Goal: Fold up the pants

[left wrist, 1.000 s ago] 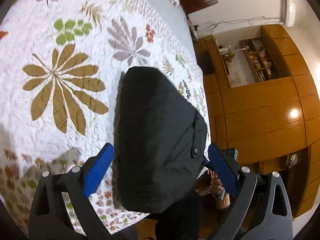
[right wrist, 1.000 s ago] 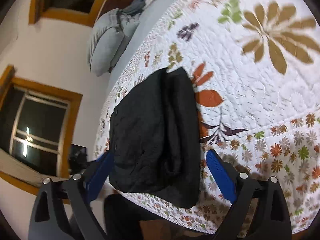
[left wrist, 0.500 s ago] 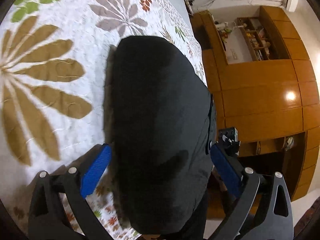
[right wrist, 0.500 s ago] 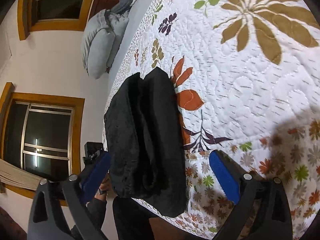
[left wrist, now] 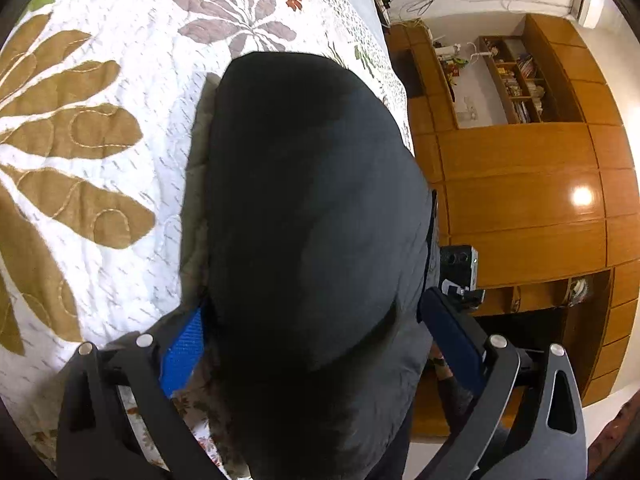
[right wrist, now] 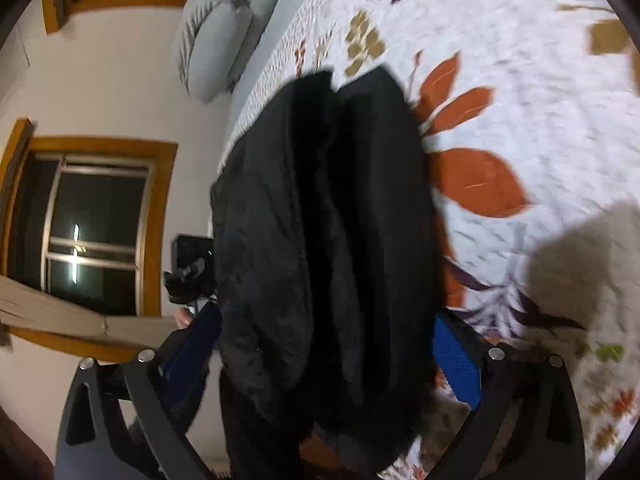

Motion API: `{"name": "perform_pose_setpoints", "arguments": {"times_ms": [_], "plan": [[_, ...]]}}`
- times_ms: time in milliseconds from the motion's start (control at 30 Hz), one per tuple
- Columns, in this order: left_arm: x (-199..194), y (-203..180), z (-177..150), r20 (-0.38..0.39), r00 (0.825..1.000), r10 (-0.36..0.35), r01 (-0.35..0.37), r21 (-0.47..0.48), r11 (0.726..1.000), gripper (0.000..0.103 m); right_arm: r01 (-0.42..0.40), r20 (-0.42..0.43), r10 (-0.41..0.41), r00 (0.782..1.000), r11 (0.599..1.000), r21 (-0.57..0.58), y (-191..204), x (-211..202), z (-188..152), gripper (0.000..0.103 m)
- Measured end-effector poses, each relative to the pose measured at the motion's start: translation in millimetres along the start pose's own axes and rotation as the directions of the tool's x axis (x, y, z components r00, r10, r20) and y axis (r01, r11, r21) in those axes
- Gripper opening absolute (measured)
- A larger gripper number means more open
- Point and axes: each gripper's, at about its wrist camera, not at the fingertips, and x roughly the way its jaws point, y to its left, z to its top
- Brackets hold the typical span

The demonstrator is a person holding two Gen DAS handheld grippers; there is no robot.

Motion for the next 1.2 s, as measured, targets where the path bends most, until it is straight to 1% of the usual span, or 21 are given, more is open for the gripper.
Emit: {"name": "perform_pose_setpoints", "arguments": {"times_ms": [100, 167, 200, 233, 267, 300, 333, 367, 400, 467, 567, 667, 767, 867, 967, 1100, 1200], "plan": [[0.0, 0.4, 1.6, -0.002, 1.0, 0.003, -0.003, -0.004, 1.0, 0.099, -0.012, -0.009, 0.012, 1.0, 1.0, 0.005, -0.1, 5.2, 0.9, 0.1], [0.8, -1.1, 1.5, 0.001, 1.0, 0.007, -0.007, 0.0, 1.0, 0.097, -0.02, -0.012, 0.02, 1.0, 1.0, -0.005, 4.0, 6.9, 0.8, 0.1], [0.6, -1.5, 1.3, 0.003, 1.0, 0.015, -0.015, 0.005, 1.0, 0.095, -0.016, -0.014, 0.016, 1.0, 1.0, -0.013, 5.4, 8.3, 0.6, 0.096], [1.8, -3.9, 0.4, 0.001, 1.0, 0.028, -0.028, 0.014, 1.0, 0.083, -0.003, -0.014, 0.003, 1.0, 1.0, -0.021, 7.2, 10.0, 0.3, 0.091], [4.1, -5.8, 1.0, -0.002, 0.999, 0.046, -0.046, 0.022, 0.999, 0.077, 0.022, -0.02, -0.022, 1.0, 0.999, -0.028, 9.5, 14.9, 0.8, 0.078], [4.2, -5.5, 0.3, 0.006, 0.999, 0.049, -0.049, 0.022, 0.999, 0.073, 0.052, -0.021, -0.053, 0.998, 0.998, -0.046, 12.1, 17.0, 0.4, 0.067], [3.4, -4.9, -1.0, 0.011, 0.999, 0.046, -0.046, 0.022, 0.999, 0.065, 0.055, -0.019, -0.056, 0.998, 0.997, -0.055, 12.9, 18.6, -0.7, 0.062], [3.0, -5.1, -1.8, 0.018, 0.999, 0.046, -0.046, 0.026, 0.999, 0.059, 0.049, -0.018, -0.051, 0.999, 0.997, -0.066, 15.9, 19.4, -1.0, 0.053], [1.7, -5.2, -2.3, 0.026, 0.999, 0.043, -0.044, 0.028, 0.999, 0.056, 0.047, -0.016, -0.048, 0.999, 0.996, -0.076, 19.2, 19.1, -1.0, 0.047], [-1.6, -3.7, -2.1, 0.04, 0.998, 0.038, -0.039, 0.028, 0.999, 0.047, 0.049, -0.014, -0.05, 0.999, 0.994, -0.098, 28.1, 19.5, -0.9, 0.043], [-9.4, -9.9, -1.0, 0.066, 0.998, 0.01, -0.013, 0.041, 0.999, 0.038, 0.051, -0.013, -0.052, 0.999, 0.993, -0.109, 38.4, 20.0, 0.9, 0.039], [-17.2, -15.0, 3.2, 0.08, 0.997, 0.002, -0.006, 0.05, 0.999, 0.036, 0.028, -0.001, -0.028, 1.0, 0.993, -0.116, 44.6, 18.2, 4.4, 0.037], [-29.9, -20.4, 12.6, 0.092, 0.996, 0.007, -0.013, 0.061, 0.998, 0.035, 0.018, 0.002, -0.018, 1.0, 0.992, -0.128, 54.3, 22.6, 11.5, 0.036], [-49.2, -22.8, 33.1, 0.117, 0.992, 0.036, -0.044, 0.067, 0.997, 0.036, 0.017, -0.001, -0.018, 1.0, 0.989, -0.145, 71.3, 35.1, 29.2, 0.036], [-68.7, -19.9, 56.4, 0.144, 0.988, 0.057, -0.065, 0.056, 0.996, 0.036, 0.007, -0.006, -0.009, 1.0, 0.985, -0.171, 88.0, 46.6, 61.8, 0.036], [-100.5, -8.8, 108.2, 0.172, 0.979, 0.109, -0.117, 0.04, 0.992, 0.036, 0.016, -0.018, -0.02, 1.0, 0.98, -0.198, 111.9, 78.5, 108.0, 0.036], [-117.9, 5.8, 151.2, 0.188, 0.971, 0.149, -0.155, 0.016, 0.988, 0.036, 0.025, -0.023, -0.03, 0.999, 0.977, -0.213, 127.8, 106.8, 151.6, 0.036]]}}
